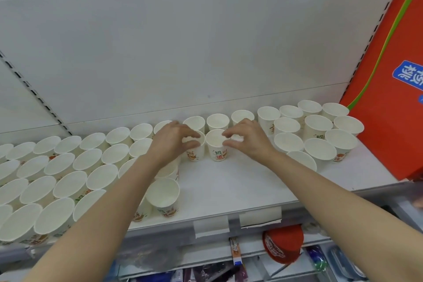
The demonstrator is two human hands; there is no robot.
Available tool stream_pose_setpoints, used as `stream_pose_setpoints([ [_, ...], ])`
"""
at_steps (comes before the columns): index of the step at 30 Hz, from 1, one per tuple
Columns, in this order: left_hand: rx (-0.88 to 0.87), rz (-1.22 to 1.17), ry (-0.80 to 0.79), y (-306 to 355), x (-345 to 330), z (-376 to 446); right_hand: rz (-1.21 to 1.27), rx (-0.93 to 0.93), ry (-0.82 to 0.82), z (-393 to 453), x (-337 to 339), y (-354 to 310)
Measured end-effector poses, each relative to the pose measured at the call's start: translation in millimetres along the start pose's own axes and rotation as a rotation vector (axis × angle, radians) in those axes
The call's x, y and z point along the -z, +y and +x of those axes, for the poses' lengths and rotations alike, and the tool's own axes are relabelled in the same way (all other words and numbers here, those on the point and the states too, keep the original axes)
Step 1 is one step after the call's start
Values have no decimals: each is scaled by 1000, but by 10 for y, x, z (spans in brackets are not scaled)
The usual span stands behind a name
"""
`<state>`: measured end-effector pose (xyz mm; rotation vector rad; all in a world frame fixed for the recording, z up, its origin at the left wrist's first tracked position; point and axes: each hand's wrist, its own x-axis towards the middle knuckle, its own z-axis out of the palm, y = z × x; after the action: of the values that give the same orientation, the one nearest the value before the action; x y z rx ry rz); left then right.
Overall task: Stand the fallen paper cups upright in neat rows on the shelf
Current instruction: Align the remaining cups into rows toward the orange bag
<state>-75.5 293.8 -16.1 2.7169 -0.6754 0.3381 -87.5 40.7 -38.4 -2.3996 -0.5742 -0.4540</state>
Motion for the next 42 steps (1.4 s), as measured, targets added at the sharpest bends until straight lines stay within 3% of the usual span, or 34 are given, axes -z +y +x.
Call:
stream_pose_setpoints([
  [5,-15,14,72,409,-75,469,-204,-262,202,115,544,544],
  [9,-41,89,-50,786,-324,868,-404,-457,23,191,767,876],
  [12,-75,201,-110,923,-461,1046,-439,-426,-93,266,770,924],
  [17,-79,231,-65,925,-536,1114,-521,-358,-192,382,686,885],
  [22,-72,269,-42,872,-526,1058,-507,-332,-163,420,565,863],
  [32,-105,246,-158,884,-424,1091,-161,-245,-140,419,736,814],
  [37,-61,208,-124,875,-460,1066,-260,-235,-330,430,839,804],
  [42,-30,194,-110,861,-464,1037,-338,-211,-296,383,637,808],
])
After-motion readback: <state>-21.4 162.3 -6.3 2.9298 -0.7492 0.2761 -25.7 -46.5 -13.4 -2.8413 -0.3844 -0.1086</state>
